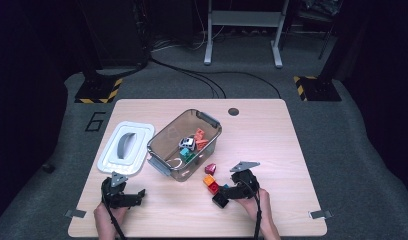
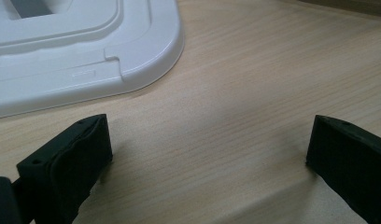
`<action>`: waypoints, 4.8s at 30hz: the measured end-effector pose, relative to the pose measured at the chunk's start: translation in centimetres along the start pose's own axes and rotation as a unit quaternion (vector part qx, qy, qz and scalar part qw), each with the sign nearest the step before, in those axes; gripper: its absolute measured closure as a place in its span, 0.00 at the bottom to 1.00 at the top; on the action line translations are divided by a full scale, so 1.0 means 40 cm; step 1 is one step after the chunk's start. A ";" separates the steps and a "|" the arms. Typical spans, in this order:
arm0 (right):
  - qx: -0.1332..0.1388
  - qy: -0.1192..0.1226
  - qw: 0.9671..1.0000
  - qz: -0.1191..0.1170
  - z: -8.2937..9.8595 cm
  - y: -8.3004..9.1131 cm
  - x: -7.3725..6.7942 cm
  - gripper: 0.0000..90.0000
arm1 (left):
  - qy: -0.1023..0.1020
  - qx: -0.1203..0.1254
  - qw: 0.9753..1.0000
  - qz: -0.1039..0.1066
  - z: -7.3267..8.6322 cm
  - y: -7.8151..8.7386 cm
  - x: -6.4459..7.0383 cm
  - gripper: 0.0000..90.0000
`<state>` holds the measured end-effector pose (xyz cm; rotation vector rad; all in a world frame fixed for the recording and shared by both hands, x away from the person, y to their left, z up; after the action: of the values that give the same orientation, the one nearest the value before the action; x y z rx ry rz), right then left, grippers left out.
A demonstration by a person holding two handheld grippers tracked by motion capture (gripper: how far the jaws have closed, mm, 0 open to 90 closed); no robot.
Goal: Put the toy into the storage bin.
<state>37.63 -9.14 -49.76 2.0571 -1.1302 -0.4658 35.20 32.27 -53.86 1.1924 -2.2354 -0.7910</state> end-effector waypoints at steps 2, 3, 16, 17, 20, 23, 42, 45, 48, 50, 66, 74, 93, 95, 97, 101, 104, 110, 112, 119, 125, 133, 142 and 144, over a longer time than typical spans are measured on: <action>-0.003 0.005 1.000 -0.001 0.006 -0.001 -0.002 0.49 | 0.001 0.000 1.000 0.000 0.000 0.000 0.000 0.00; -0.007 0.011 1.000 -0.005 0.012 -0.004 -0.002 0.52 | 0.001 0.002 1.000 -0.002 0.000 -0.001 0.000 0.00; -0.036 0.010 0.999 0.014 0.019 -0.029 -0.015 0.61 | 0.002 0.003 1.000 -0.003 0.000 -0.001 -0.001 0.00; -0.036 0.014 0.999 0.017 0.021 -0.032 -0.016 0.62 | 0.002 0.002 1.000 -0.003 0.000 0.000 -0.001 0.00; -0.030 0.011 0.999 0.016 0.023 -0.031 -0.011 0.64 | 0.001 0.001 1.000 -0.001 0.000 0.000 -0.001 0.00; -0.024 0.003 1.000 0.013 0.022 -0.032 0.005 0.65 | 0.001 0.003 1.000 -0.003 0.000 -0.001 -0.001 0.00; 0.011 -0.022 1.000 0.014 -0.039 -0.028 0.082 0.65 | 0.002 0.002 1.000 -0.003 0.000 -0.001 0.000 0.00; 0.014 -0.024 1.000 0.013 -0.059 -0.028 0.089 0.65 | 0.001 0.003 1.000 -0.003 0.000 -0.001 -0.001 0.00; 0.016 -0.020 1.000 0.017 -0.079 -0.027 0.092 0.65 | 0.000 0.004 1.000 -0.004 0.000 -0.001 -0.001 0.00; 0.021 -0.019 0.999 0.018 -0.090 -0.025 0.097 0.65 | 0.001 0.002 1.000 -0.003 0.000 -0.001 0.000 0.00; 0.031 -0.027 0.999 0.024 -0.152 -0.015 0.149 0.65 | 0.000 0.001 1.000 0.000 -0.001 -0.001 -0.001 0.00; 0.038 -0.044 0.998 0.025 -0.186 -0.009 0.172 0.65 | 0.000 -0.003 1.000 0.000 -0.001 0.000 -0.001 0.00; 0.052 -0.038 0.997 0.039 -0.252 0.026 0.203 0.65 | 0.000 -0.003 1.000 0.001 -0.001 0.001 -0.001 0.00; 0.054 -0.034 0.997 0.041 -0.257 0.030 0.205 0.65 | 0.000 -0.003 1.000 0.001 -0.001 0.001 -0.002 0.00; 0.053 -0.039 0.997 0.043 -0.265 0.034 0.206 0.65 | 0.000 -0.003 1.000 0.001 -0.001 0.001 -0.001 0.00; 0.056 -0.032 0.997 0.045 -0.290 0.038 0.210 0.65 | 0.001 -0.004 1.000 0.001 -0.001 0.001 -0.001 0.00; 0.060 -0.030 0.997 0.047 -0.301 0.040 0.210 0.65 | 0.000 -0.003 1.000 0.001 -0.001 0.000 -0.001 0.00; 0.065 -0.027 0.996 0.051 -0.334 0.049 0.211 0.65 | 0.001 -0.004 1.000 0.001 -0.001 0.001 -0.001 0.00; 0.069 -0.025 0.996 0.052 -0.344 0.052 0.210 0.65 | 0.001 -0.004 1.000 0.001 -0.001 0.001 -0.001 0.00; 0.077 -0.009 0.996 0.048 -0.393 0.061 0.192 0.65 | 0.001 -0.004 1.000 0.001 -0.001 0.001 -0.001 0.00; 0.074 0.007 0.996 0.042 -0.429 0.055 0.161 0.65 | 0.001 -0.004 1.000 0.001 -0.001 0.001 -0.001 0.00; 0.070 0.023 0.997 0.029 -0.457 0.032 0.123 0.65 | 0.001 -0.004 1.000 0.001 -0.001 0.001 -0.001 0.00; 0.050 0.043 0.998 0.010 -0.465 -0.016 0.075 0.65 | 0.001 -0.004 1.000 0.001 -0.001 0.001 -0.001 0.00; 0.040 0.046 0.998 0.006 -0.463 -0.027 0.066 0.65 | 0.001 -0.003 1.000 0.000 -0.001 0.001 -0.001 0.00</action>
<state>51.00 -3.08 -38.12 2.1162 -1.1227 -0.3215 35.23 32.30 -53.82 1.1883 -2.2299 -0.7964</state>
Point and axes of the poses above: each handheld gripper's, and its own axes: y roughly backward along the jaws, z roughly out of its underside, x roughly to its right, the point moved 1 cm from there along -y, roughly forward along the jaws, and after that the axes turned 12 degrees about z, right-handed, at the moved point
